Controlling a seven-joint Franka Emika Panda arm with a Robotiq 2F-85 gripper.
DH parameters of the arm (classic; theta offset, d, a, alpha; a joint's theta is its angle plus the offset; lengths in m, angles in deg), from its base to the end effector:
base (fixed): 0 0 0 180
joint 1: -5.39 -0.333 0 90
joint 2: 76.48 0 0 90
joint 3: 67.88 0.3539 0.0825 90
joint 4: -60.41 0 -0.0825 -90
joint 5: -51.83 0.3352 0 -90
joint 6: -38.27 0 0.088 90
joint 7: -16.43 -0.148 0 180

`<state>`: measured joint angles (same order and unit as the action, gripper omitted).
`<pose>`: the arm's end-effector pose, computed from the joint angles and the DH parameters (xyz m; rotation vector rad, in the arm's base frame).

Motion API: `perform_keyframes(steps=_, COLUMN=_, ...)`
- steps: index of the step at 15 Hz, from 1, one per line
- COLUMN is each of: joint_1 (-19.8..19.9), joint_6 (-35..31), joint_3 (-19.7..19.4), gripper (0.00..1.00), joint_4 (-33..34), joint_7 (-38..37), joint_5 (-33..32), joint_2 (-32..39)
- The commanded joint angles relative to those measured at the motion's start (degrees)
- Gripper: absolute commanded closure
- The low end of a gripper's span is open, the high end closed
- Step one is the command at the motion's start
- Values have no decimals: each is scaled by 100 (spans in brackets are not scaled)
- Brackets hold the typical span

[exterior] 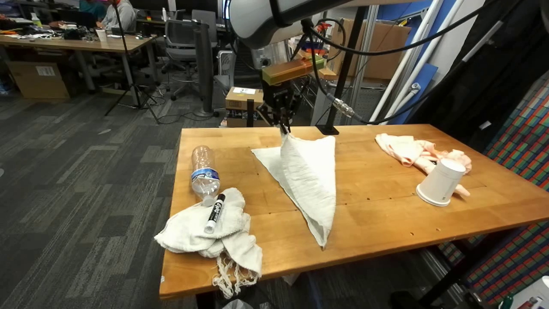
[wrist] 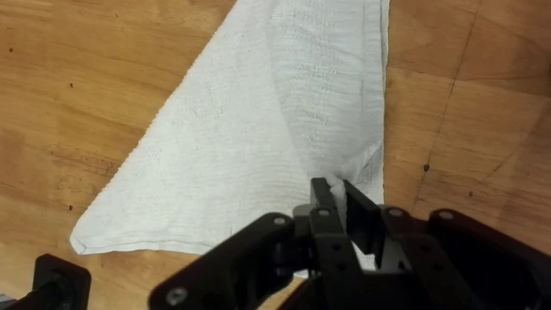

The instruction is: Fold the white towel at the center

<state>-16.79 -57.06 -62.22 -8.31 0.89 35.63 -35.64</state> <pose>0.6338 0.2708 0.3515 2.8246 0.3690 -0.2149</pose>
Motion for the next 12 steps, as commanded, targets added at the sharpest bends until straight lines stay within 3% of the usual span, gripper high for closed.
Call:
perform_keyframes(steps=1, joint_1=-131, joint_6=213, joint_3=-62, gripper=96, joint_4=801, joint_7=-86, joint_5=115, joint_2=486)
perform_keyframes(steps=6, joint_1=-40, joint_6=-12, joint_3=-52, gripper=95, joint_4=1417, joint_7=20, joint_5=289, joint_2=939)
perform_keyframes(steps=12, joint_1=324, joint_6=-159, joint_3=-8, gripper=95, joint_4=2213, joint_7=140, joint_5=958, joint_2=1425)
